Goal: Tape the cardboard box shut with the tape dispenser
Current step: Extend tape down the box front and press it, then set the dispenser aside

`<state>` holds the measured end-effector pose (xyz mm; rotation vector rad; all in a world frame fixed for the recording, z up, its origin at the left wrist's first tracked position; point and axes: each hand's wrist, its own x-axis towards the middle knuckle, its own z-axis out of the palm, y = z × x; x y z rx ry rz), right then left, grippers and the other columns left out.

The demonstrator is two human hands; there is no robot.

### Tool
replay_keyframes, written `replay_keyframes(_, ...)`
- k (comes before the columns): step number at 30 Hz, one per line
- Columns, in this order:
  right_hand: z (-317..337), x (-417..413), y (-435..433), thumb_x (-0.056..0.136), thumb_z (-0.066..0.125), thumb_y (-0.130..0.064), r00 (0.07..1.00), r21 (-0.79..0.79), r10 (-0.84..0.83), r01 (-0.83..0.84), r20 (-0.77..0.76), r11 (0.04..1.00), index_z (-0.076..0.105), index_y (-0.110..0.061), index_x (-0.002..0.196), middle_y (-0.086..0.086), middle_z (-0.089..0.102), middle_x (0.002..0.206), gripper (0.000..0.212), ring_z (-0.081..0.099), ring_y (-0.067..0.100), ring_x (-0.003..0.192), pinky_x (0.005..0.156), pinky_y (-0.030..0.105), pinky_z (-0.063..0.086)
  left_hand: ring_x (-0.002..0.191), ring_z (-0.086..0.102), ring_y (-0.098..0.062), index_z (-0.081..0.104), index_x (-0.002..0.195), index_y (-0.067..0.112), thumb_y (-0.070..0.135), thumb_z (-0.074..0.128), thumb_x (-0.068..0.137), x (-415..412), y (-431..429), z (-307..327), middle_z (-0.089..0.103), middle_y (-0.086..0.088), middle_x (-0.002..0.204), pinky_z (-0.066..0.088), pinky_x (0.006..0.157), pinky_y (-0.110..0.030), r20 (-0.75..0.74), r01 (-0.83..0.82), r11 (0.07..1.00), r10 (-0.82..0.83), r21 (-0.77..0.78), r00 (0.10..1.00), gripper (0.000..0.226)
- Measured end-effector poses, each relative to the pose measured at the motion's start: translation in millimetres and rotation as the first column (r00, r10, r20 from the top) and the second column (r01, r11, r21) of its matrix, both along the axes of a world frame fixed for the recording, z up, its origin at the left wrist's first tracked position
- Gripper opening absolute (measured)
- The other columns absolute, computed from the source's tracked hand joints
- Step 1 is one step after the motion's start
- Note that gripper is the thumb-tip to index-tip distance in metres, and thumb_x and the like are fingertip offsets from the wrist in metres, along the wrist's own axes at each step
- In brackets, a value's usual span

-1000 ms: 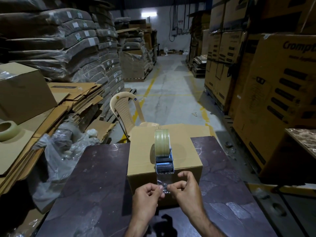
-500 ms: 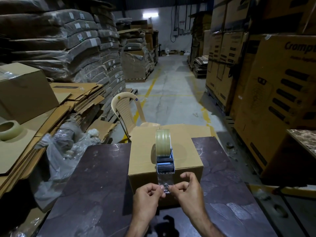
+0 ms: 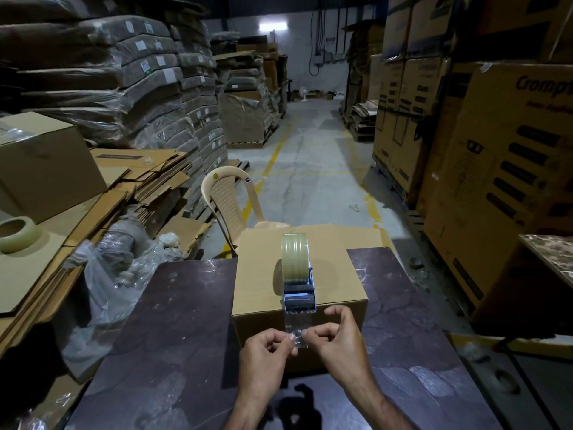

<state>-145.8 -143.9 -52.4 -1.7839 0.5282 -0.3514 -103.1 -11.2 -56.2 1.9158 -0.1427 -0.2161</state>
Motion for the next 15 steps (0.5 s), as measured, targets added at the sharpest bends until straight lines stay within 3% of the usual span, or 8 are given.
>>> replay_keyframes(8, 2.1, 2.4, -1.0, 0.078, 0.074, -0.011, 0.999, 0.023, 0.033, -0.033, 0.009, 0.999, 0.044, -0.026, 0.102, -0.003, 0.074, 0.072, 0.041, 0.068, 0.008, 0.069, 0.071, 0.027, 0.053, 0.061, 0.06, -0.008, 0.074, 0.068, 0.02, 0.022, 0.069, 0.087, 1.9, 2.3, 0.2, 0.073, 0.003, 0.068, 0.046, 0.056, -0.028, -0.063, 0.04, 0.998, -0.042, -0.038, 0.997, 0.02)
replay_keyframes(11, 4.8, 1.8, 0.4, 0.078, 0.076, -0.01, 0.998, 0.053, 0.055, -0.055, 0.007, 0.997, 0.044, -0.028, 0.101, -0.002, 0.074, 0.075, 0.044, 0.07, 0.006, 0.071, 0.072, 0.024, 0.053, 0.06, 0.059, -0.009, 0.075, 0.07, 0.019, 0.02, 0.069, 0.087, 3.9, 4.2, 2.2, 0.074, 0.001, 0.069, 0.045, 0.054, -0.028, -0.073, 0.055, 0.998, -0.058, -0.043, 0.996, 0.017)
replay_keyframes(15, 2.8, 2.2, 1.8, 0.077, 0.076, -0.009, 1.0, 0.027, 0.014, -0.014, 0.005, 1.0, 0.045, -0.027, 0.097, -0.001, 0.073, 0.069, 0.041, 0.069, 0.01, 0.067, 0.074, 0.036, 0.057, 0.061, 0.059, -0.007, 0.075, 0.074, 0.018, 0.024, 0.07, 0.086, 4.8, 5.0, 4.5, 0.074, -0.001, 0.071, 0.046, 0.052, -0.025, -0.099, 0.064, 0.997, -0.068, -0.044, 0.993, 0.015)
